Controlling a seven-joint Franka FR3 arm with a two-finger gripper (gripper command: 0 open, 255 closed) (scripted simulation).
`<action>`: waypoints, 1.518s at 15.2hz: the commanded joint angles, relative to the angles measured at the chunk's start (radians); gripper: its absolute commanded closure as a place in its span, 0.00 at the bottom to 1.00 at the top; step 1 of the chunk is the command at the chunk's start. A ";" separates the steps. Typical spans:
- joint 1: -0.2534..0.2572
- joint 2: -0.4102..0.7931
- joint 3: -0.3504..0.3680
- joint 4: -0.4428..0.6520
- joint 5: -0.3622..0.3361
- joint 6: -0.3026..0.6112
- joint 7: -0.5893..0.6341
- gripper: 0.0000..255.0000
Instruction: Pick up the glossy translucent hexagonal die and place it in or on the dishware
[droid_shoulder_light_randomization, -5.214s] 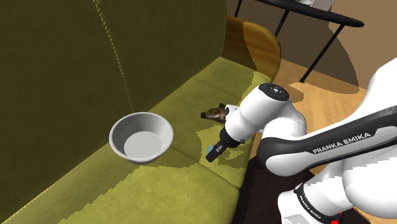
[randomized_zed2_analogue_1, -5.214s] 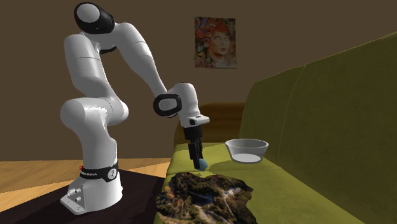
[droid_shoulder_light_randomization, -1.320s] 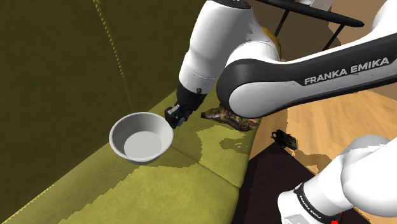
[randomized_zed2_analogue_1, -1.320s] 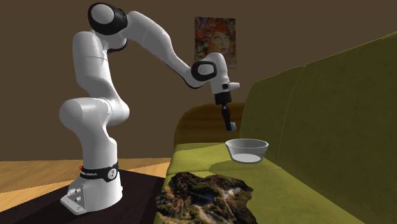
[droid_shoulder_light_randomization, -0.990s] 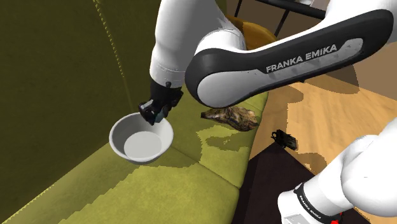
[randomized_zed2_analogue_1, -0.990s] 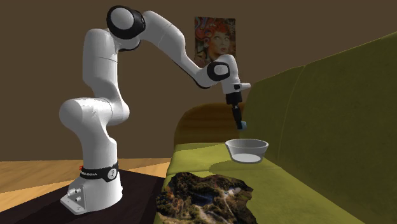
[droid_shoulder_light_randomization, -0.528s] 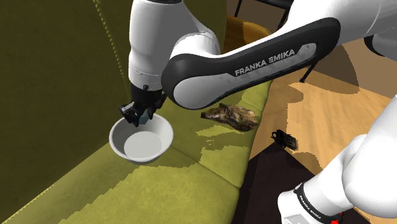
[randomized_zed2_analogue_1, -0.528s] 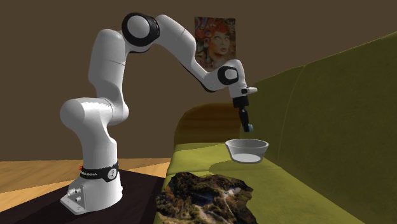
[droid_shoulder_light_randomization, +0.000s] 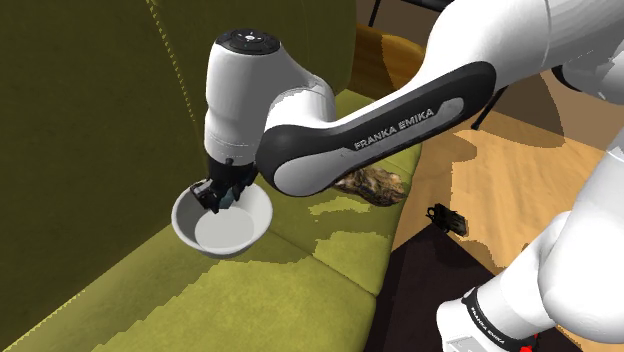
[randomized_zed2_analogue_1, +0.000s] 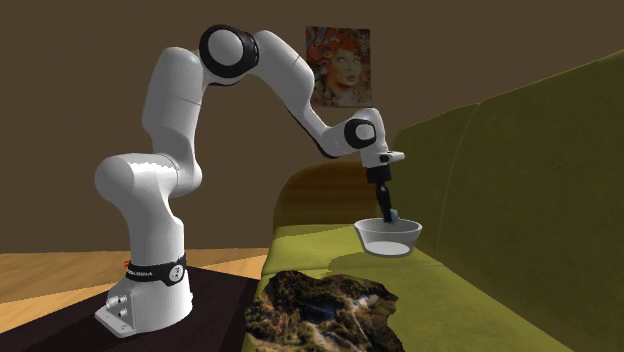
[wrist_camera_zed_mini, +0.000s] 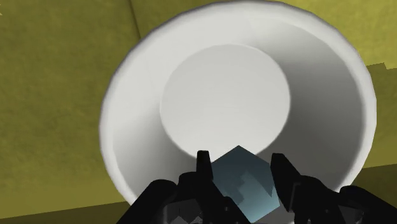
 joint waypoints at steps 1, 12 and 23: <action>0.004 0.008 -0.003 -0.005 -0.010 0.012 0.009 1.00; 0.004 0.008 -0.004 -0.005 -0.010 0.012 0.009 0.00; -0.020 -0.086 0.030 0.008 0.075 -0.076 -0.046 0.00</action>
